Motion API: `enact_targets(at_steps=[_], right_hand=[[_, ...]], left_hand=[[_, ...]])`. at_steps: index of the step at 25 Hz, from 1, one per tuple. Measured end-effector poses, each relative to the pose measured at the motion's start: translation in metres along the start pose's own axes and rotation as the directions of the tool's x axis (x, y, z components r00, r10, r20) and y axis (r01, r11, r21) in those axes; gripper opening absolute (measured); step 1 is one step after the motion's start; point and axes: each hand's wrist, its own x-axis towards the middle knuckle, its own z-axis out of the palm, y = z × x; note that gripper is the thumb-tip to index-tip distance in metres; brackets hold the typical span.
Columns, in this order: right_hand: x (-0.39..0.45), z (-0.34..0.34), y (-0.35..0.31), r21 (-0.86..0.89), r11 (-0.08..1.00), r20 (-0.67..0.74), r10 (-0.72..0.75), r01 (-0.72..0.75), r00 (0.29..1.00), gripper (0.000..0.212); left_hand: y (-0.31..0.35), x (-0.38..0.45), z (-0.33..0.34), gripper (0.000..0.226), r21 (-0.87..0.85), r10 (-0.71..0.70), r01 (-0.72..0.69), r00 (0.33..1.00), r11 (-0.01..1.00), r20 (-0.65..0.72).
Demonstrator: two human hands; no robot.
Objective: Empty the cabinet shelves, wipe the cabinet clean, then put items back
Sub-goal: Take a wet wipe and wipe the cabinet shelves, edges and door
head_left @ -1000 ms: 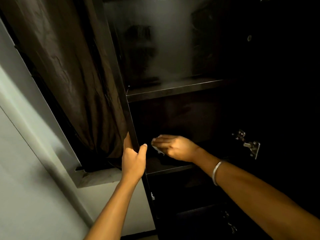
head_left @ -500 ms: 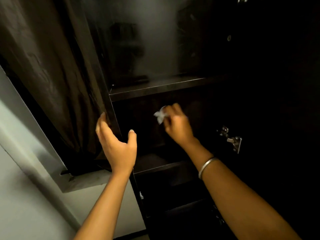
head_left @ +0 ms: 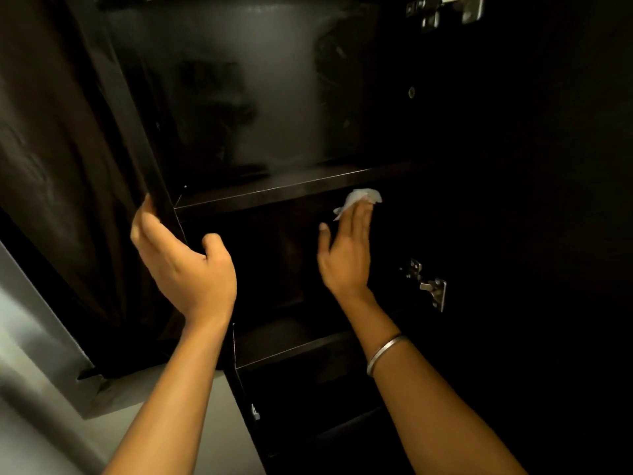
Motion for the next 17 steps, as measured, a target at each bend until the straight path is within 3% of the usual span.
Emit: enact_targets(at_steps=[2, 5, 7, 11, 14, 15, 16, 17], right_hand=[[0.017, 0.004, -0.010, -0.033, 0.996, 0.026, -0.086, 0.087, 0.996, 0.071], [0.060, -0.011, 0.003, -0.051, 0.983, -0.080, 0.170, -0.175, 0.982, 0.072], [0.042, -0.006, 0.014, 0.015, 0.941, -0.051, 0.338, -0.338, 0.940, 0.073], [-0.021, 0.010, 0.005, 0.280, 0.671, 0.143, 0.679, -0.687, 0.720, 0.082], [0.036, -0.009, 0.001, 0.406, 0.408, 0.196, 0.835, -0.817, 0.515, 0.081], [0.058, -0.013, -0.003, 0.430, 0.375, 0.179, 0.856, -0.821, 0.485, 0.081], [0.070, -0.014, -0.008, 0.422, 0.408, 0.154, 0.848, -0.809, 0.508, 0.081], [0.068, -0.012, -0.017, 0.397, 0.501, 0.108, 0.807, -0.769, 0.581, 0.081]], left_hand=[[0.001, -0.001, -0.001, 0.069, 0.013, 0.012, -0.012, 1.000, 1.000, -0.001], [0.002, -0.001, -0.001, 0.068, 0.014, 0.025, -0.025, 1.000, 1.000, 0.012], [0.000, -0.001, -0.002, 0.066, 0.027, 0.024, -0.024, 1.000, 0.999, 0.014], [-0.005, -0.001, -0.003, 0.063, 0.045, 0.051, -0.052, 0.998, 0.998, 0.032], [-0.007, -0.001, -0.003, 0.063, 0.053, 0.033, -0.036, 0.998, 0.998, 0.059], [-0.006, 0.000, -0.003, 0.063, 0.055, 0.030, -0.033, 0.998, 0.998, 0.056], [-0.006, 0.001, -0.003, 0.062, 0.059, 0.026, -0.029, 0.998, 0.998, 0.054], [-0.006, 0.000, -0.004, 0.062, 0.065, 0.027, -0.031, 0.998, 0.997, 0.060]])
